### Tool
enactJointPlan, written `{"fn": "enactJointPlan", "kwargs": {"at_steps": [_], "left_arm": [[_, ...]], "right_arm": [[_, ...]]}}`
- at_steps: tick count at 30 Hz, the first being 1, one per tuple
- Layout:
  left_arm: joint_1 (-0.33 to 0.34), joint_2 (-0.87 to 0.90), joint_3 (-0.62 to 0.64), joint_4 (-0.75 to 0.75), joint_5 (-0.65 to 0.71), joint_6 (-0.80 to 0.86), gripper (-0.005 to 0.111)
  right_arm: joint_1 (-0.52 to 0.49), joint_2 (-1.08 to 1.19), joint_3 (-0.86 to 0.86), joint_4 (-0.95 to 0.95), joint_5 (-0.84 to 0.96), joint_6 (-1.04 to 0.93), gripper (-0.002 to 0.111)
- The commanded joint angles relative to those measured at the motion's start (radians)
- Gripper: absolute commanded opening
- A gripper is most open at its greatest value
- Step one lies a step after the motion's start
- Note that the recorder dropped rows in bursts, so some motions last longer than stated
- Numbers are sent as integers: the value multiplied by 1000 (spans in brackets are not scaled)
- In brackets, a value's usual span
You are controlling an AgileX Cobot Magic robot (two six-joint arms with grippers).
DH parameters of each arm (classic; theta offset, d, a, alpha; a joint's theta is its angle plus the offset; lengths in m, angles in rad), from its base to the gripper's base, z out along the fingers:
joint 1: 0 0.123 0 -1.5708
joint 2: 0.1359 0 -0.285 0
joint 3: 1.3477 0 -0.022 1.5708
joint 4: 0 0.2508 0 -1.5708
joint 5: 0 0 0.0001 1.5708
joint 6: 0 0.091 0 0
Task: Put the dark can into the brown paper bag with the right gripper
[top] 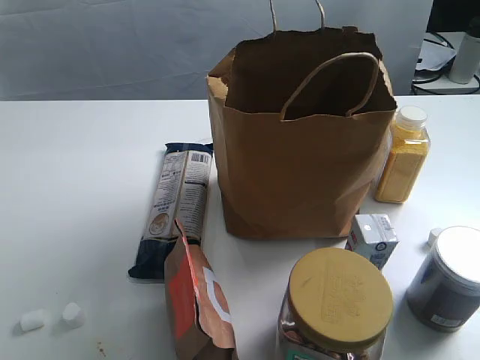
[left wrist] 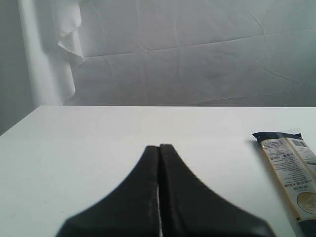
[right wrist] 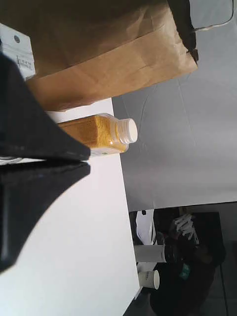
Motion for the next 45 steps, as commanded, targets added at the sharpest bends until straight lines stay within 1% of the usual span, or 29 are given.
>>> {"fn": "enactJointPlan", "kwargs": {"at_steps": [1, 7, 14, 17, 21, 24, 29, 32, 34, 36, 37, 39, 40, 41, 42, 43, 45], "left_arm": [[-6, -3, 4, 3, -5, -3, 0], [-6, -3, 4, 3, -5, -3, 0], [-6, -3, 4, 3, -5, -3, 0], [-6, -3, 4, 3, -5, -3, 0], [-6, -3, 4, 3, -5, -3, 0], [-6, -3, 4, 3, -5, -3, 0], [-6, -3, 4, 3, -5, -3, 0], [-6, -3, 4, 3, -5, -3, 0], [-6, -3, 4, 3, -5, -3, 0], [-6, -3, 4, 3, -5, -3, 0], [-6, -3, 4, 3, -5, -3, 0], [-6, -3, 4, 3, -5, -3, 0], [-6, -3, 4, 3, -5, -3, 0], [-6, -3, 4, 3, -5, -3, 0], [-6, -3, 4, 3, -5, -3, 0], [-6, -3, 4, 3, -5, -3, 0], [-6, -3, 4, 3, -5, -3, 0]], "right_arm": [[-7, -6, 4, -12, -5, 2, 0], [-7, -6, 4, -6, -21, 1, 0], [-7, -6, 0, 92, -24, 7, 0], [-7, 46, -37, 120, -23, 77, 0], [-3, 197, -170, 84, 46, 193, 0], [29, 324, -307, 15, 164, 204, 0], [129, 533, -624, -92, 581, 215, 0], [201, 651, -783, -121, 773, 250, 1], [243, 740, -872, -136, 905, 274, 9], [284, 821, -949, -138, 1016, 282, 23], [305, 869, -979, -138, 1077, 293, 33], [334, 952, -1021, -151, 1077, 312, 56], [343, 987, -1029, -145, 1077, 324, 69], [348, 1014, -1034, -142, 1077, 362, 81], [353, 1037, -1034, -142, 1077, 390, 90], [353, 1065, -1039, -138, 1077, 391, 95], [353, 1118, -1039, -133, 1077, 391, 99]]}}
